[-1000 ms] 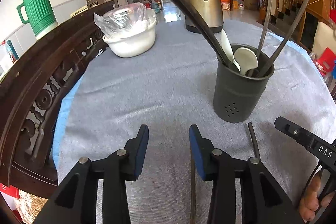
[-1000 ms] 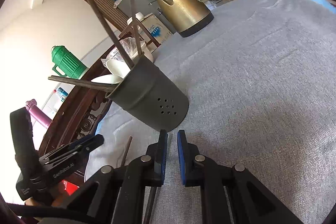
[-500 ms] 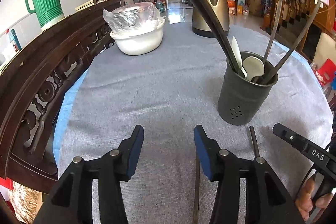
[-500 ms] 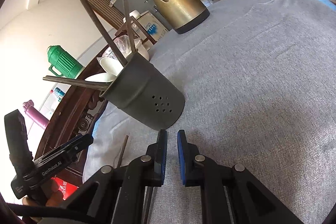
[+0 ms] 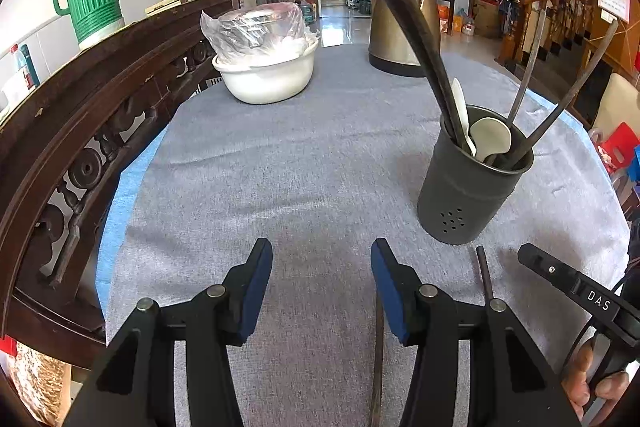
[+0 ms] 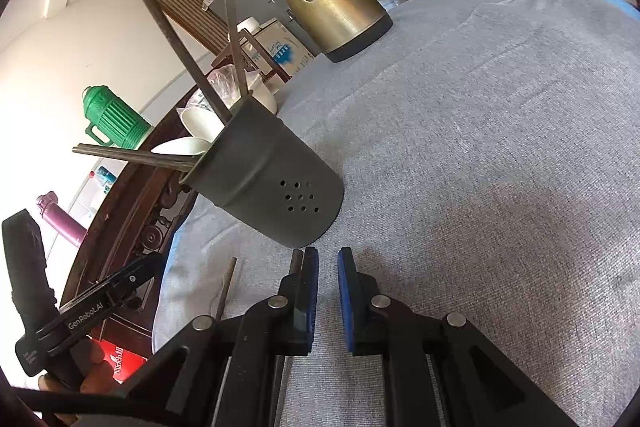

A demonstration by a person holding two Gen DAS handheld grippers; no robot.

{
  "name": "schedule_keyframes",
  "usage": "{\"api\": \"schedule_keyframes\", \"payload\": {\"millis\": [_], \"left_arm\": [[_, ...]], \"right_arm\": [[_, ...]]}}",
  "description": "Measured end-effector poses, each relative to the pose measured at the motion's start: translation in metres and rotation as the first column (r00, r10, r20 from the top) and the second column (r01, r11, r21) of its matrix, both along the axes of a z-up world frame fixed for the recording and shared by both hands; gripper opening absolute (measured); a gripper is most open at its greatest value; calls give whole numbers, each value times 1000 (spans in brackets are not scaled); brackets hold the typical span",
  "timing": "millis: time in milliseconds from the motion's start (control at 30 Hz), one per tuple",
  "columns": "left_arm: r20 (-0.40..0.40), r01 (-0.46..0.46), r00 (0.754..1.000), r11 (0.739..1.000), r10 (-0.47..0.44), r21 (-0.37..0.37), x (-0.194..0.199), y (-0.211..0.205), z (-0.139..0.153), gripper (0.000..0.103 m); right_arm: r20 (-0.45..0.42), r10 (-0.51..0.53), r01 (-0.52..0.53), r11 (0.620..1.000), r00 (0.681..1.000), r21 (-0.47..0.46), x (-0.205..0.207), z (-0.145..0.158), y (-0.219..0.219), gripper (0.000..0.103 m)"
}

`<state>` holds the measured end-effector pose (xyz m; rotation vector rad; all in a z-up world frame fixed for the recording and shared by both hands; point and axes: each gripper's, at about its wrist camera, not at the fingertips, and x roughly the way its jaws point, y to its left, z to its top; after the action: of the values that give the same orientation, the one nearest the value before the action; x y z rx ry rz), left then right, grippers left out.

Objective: Organize utensils

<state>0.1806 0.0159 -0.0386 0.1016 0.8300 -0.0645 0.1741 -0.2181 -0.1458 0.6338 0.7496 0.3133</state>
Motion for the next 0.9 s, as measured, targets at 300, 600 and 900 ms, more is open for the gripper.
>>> {"api": "schedule_keyframes", "payload": {"millis": [300,600,900], "left_arm": [[-16,5,1000,1000,-5,-15,3,2,-3,52],[-17,22,1000,1000,-22,-16,6,-1,-1,53],[-27,31,999,999,-31,-21,10,-1,-3,54]], "right_arm": [[-6,-16,16,1000,1000,-10,-1,0,-1,13],[-3,-28,27,999,1000,-23,-3,0,0,13],[0,-36,36,999,999,-32,-5,1,0,13]]}}
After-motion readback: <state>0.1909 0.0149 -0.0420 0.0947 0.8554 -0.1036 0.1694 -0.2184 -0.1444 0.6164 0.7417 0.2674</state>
